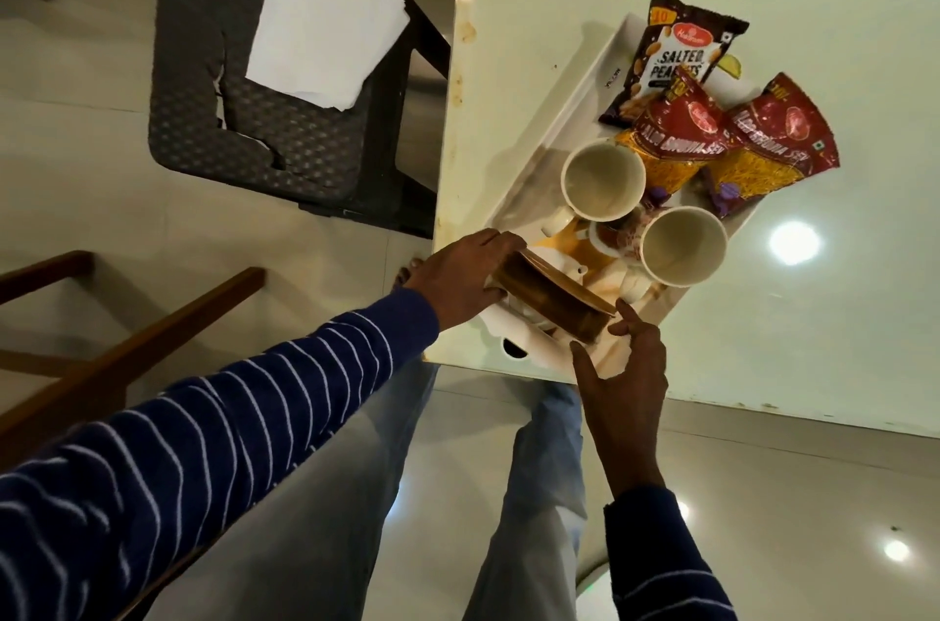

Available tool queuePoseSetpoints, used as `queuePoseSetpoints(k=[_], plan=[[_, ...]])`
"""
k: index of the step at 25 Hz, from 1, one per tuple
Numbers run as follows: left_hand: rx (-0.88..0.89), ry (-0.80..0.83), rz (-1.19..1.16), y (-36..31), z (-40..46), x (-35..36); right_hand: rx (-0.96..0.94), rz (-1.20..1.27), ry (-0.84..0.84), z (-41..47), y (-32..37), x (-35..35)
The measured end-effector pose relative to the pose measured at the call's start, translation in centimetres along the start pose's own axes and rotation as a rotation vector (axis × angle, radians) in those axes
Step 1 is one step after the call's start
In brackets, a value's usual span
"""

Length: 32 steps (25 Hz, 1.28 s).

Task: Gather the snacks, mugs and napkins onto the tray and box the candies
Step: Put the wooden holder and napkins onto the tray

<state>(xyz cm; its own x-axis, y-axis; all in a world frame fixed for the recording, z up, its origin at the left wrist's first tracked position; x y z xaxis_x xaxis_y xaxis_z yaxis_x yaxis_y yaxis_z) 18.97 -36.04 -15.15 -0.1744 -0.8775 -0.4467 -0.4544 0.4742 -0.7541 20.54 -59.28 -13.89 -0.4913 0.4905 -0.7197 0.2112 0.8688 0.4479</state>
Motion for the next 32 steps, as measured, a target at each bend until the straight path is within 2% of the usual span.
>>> queuePoseSetpoints(k=[3,5,8,10,13,15,19,24,27,30,32], plan=[[0.014,-0.077,-0.037,1.0,-1.3,-2.4,-0.087,-0.030,-0.179,-1.8,1.7,-1.8],[0.039,-0.189,-0.065,1.5,-2.3,-5.6,-0.109,-0.004,-0.216,-2.3,3.9,-2.3],[0.032,-0.421,-0.121,3.2,-3.4,-12.0,-0.192,0.074,-0.173,-1.3,9.7,-1.4],[-0.021,-0.642,-0.222,5.0,-4.0,-17.0,-0.296,0.124,-0.113,0.1,15.0,-0.1],[-0.234,-0.983,-0.448,9.8,-4.8,-23.6,-0.382,0.200,0.021,3.1,22.5,3.1],[-0.370,-1.100,-0.601,12.9,-4.7,-26.2,-0.309,0.242,0.112,6.0,26.0,5.8],[-0.580,-1.088,-0.739,16.9,-2.9,-27.8,-0.061,0.308,0.320,11.0,30.2,11.7],[-0.575,-1.058,-0.660,18.2,-0.8,-28.2,0.118,0.451,0.493,13.2,34.3,17.2],[-0.563,-1.074,-0.673,18.9,-0.3,-28.6,0.136,0.496,0.403,14.1,35.9,18.0],[-0.463,-1.139,-0.648,18.5,-0.6,-29.3,0.138,0.485,0.231,14.8,36.0,17.1],[-0.411,-1.163,-0.676,18.9,-1.0,-30.2,0.124,0.456,0.189,15.0,36.3,17.0]])
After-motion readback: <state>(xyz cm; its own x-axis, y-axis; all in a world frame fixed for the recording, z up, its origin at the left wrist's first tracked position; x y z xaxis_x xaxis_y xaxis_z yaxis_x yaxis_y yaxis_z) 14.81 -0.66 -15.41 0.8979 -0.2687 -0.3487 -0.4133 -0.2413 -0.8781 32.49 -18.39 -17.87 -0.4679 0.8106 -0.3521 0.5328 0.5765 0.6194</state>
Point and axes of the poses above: each hand's wrist, its own z-axis towards the middle knuckle, its own x-axis out of the palm, y = z × x, the point moved 10 cm from there along z, towards the middle knuckle, and after that the axes turned 15 degrees about -z, right-handed, at the moved point
